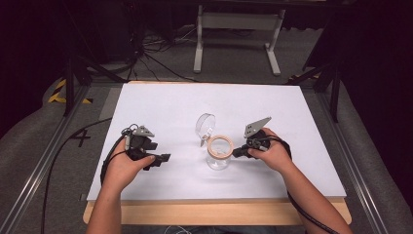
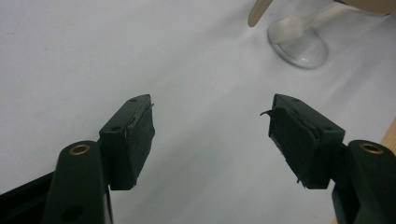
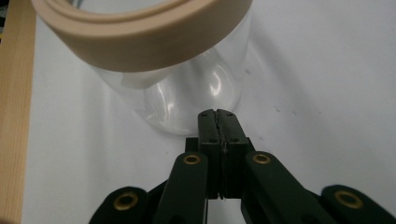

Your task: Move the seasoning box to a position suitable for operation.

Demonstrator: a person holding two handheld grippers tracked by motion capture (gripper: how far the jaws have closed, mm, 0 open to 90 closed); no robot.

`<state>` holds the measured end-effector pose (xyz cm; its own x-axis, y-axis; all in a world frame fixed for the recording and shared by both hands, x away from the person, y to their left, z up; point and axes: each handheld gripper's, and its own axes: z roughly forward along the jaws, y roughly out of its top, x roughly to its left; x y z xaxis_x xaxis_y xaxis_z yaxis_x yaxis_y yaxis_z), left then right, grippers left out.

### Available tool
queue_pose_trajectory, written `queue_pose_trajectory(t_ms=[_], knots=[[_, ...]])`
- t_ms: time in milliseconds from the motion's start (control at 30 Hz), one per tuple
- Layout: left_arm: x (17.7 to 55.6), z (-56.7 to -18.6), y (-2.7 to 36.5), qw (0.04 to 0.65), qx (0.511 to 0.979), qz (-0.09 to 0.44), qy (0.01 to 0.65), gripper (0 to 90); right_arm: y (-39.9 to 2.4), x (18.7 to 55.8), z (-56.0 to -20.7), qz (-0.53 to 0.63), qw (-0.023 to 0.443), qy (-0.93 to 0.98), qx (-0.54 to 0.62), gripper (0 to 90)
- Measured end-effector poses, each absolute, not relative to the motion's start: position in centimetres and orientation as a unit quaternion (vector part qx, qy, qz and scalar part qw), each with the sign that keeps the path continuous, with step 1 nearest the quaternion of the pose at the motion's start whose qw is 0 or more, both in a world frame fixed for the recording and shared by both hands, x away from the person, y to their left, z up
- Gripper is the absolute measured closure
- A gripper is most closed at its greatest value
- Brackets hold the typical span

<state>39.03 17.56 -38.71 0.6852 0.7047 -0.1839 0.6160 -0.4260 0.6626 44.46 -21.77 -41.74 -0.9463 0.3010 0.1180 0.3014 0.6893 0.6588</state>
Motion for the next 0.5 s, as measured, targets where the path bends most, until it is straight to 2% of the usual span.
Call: queue_pose_trajectory(t_ms=[400,500], knots=[[40.0,-38.8,17.0,0.399,0.825,0.067,0.394,29.6,-20.0,42.2,-42.1,-0.347,0.016,-0.929,-0.130,89.9],[40.2,-38.7,17.0,0.400,0.822,0.076,0.397,32.4,-19.4,41.7,-42.1,-0.348,0.021,-0.929,-0.122,89.9]])
